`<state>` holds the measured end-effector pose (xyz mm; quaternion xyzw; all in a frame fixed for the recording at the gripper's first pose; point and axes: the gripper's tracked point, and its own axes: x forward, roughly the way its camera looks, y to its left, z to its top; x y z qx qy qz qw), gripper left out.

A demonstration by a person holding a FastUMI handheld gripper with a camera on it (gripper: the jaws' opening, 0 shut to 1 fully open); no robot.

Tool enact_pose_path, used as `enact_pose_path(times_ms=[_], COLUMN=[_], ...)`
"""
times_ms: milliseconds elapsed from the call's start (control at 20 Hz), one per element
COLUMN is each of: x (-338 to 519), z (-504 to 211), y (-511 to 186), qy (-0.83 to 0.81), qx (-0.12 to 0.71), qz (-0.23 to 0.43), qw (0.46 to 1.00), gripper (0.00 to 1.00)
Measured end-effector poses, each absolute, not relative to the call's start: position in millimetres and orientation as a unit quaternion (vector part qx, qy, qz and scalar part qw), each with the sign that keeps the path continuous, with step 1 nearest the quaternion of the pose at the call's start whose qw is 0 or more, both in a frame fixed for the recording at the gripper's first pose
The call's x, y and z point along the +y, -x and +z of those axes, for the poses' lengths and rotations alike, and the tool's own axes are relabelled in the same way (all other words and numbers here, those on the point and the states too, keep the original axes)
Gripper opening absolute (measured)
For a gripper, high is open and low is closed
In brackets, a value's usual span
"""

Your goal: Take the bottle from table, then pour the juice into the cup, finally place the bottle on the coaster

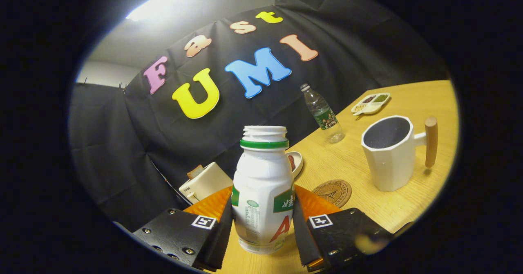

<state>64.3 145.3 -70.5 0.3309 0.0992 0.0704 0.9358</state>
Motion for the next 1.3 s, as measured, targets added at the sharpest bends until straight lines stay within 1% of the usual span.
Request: enact_pose_path(times_ms=[250,500,700,850,1300], x=[129.8,117.3,110.8,106.6,102.0], z=[-81.4,-72.9,-78.6,-76.7,-71.9], y=[-69.4,-76.7,-81.9,-81.5,-85.7], qy=[-0.396,-0.465,-0.485,-0.519,-0.564], qx=[0.105,0.104,0.111,0.104,0.094], qz=[0.059,0.052,0.039,0.039,0.039], qw=[0.910,0.878,0.867,0.847,0.819], gripper=[0.67,0.67,0.67,0.67,0.67])
